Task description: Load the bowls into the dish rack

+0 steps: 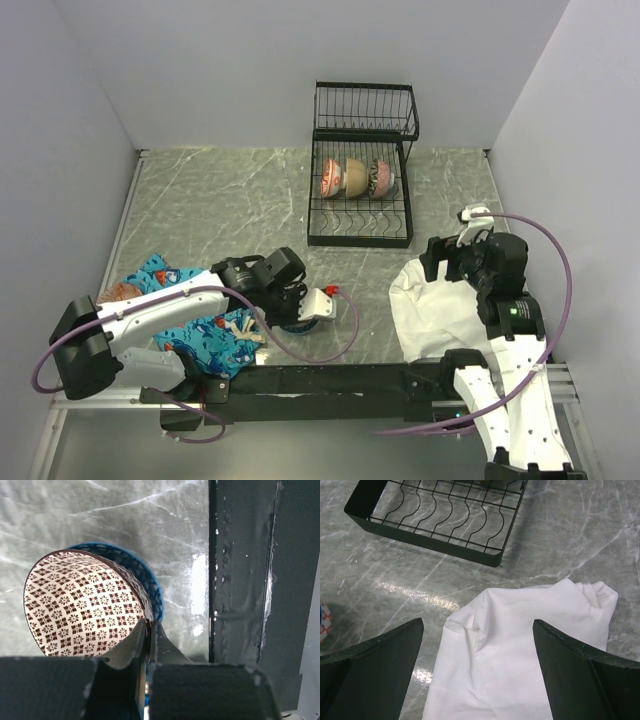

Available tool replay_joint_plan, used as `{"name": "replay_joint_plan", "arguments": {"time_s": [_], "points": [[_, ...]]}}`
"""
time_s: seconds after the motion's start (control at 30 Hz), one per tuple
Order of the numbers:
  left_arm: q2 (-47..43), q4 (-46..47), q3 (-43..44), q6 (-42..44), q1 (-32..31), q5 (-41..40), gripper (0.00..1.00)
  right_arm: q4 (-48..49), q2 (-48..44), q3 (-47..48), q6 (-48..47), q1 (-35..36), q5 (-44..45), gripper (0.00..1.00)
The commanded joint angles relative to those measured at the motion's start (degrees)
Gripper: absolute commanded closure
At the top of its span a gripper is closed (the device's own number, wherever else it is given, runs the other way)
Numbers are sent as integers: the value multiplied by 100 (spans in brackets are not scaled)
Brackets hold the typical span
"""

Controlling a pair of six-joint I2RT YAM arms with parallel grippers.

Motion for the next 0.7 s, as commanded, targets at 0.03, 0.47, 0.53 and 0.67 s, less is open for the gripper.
{"name": "replay_joint_plan", "arguments": {"time_s": [0.03,0.47,0.53,0.67], "points": [[-404,-261,541,261,-5,-103,99,134,222,404,66,-72,20,2],[859,4,3218,850,-5,160,99,-33,950,1045,399,-344,170,2],[1519,12,4087,754,13,283,99,-6,1039,1098,435,-414,187,2],[2442,336,5031,264,179,766,99,134,1223,1108,583,-660,275,2]]}}
